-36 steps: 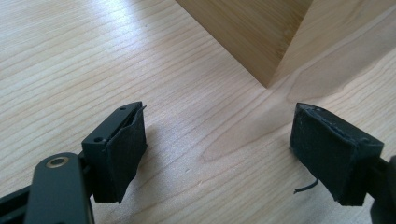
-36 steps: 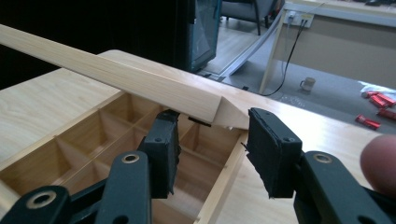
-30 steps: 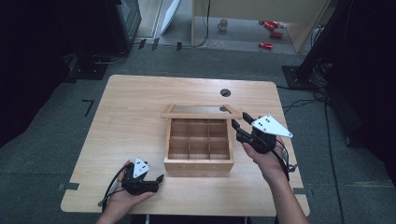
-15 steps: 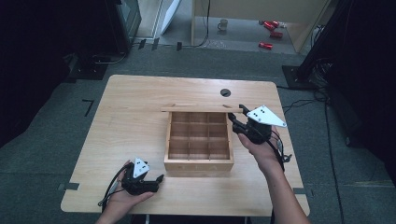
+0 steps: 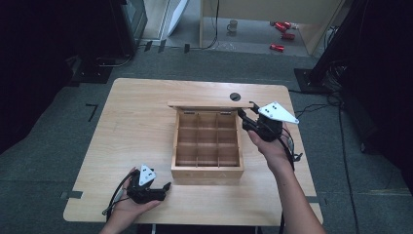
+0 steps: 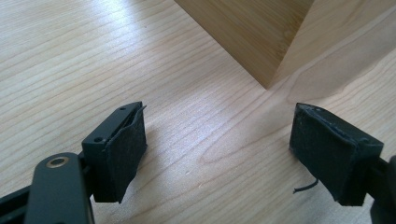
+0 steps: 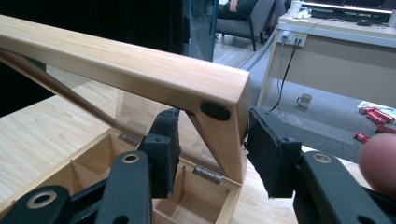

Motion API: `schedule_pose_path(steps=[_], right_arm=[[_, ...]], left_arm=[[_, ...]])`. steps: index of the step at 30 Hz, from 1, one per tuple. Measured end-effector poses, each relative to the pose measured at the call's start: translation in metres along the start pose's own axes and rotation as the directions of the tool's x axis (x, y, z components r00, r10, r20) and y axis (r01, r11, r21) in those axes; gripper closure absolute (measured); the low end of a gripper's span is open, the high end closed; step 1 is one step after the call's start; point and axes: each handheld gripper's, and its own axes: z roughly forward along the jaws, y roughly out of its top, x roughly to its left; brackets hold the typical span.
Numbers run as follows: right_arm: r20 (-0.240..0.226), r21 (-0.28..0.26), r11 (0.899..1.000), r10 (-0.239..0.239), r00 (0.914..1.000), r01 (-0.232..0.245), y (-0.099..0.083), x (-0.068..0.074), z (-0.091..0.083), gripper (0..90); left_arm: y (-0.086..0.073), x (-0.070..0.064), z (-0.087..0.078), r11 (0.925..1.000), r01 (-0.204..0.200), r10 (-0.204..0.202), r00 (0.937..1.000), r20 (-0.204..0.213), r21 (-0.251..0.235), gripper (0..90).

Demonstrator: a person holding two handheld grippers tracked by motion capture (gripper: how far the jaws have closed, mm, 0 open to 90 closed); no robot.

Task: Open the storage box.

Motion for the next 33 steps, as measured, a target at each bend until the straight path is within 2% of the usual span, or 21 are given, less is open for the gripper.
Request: schedule_pose_path(steps=[5, 17, 27, 30, 33], right_arm=[[0.003, -0.002, 1.0, 0.005, 1.0, -0.005, 0.002, -0.002, 0.005, 55.9], [0.025, 0.038, 0.999, -0.006, 0.9997, 0.006, -0.004, -0.009, 0.028, 56.7], [0.021, 0.005, 0.999, 0.05, 0.9985, -0.05, -0.007, -0.018, 0.047, 56.3], [0.041, 0.01, 0.999, 0.031, 0.9987, -0.031, -0.009, -0.018, 0.055, 55.9], [0.043, 0.01, 0.999, 0.033, 0.9985, -0.033, -0.012, -0.021, 0.062, 55.8]], left_arm=[[0.0, 0.0, 0.0, 1.0, -0.001, 0.001, 1.0, 0.0, 0.0, 19.1], [0.0, 0.0, 0.0, 1.0, -0.003, 0.003, 1.0, 0.001, 0.002, 19.1], [0.001, 0.0, 0.001, 1.0, 0.001, -0.001, 1.0, 0.0, 0.001, 19.1], [0.001, 0.0, 0.001, 1.0, 0.001, -0.001, 1.0, 0.0, 0.001, 19.1], [0.001, 0.0, 0.001, 1.0, 0.001, -0.001, 1.0, 0.0, 0.001, 19.1]])
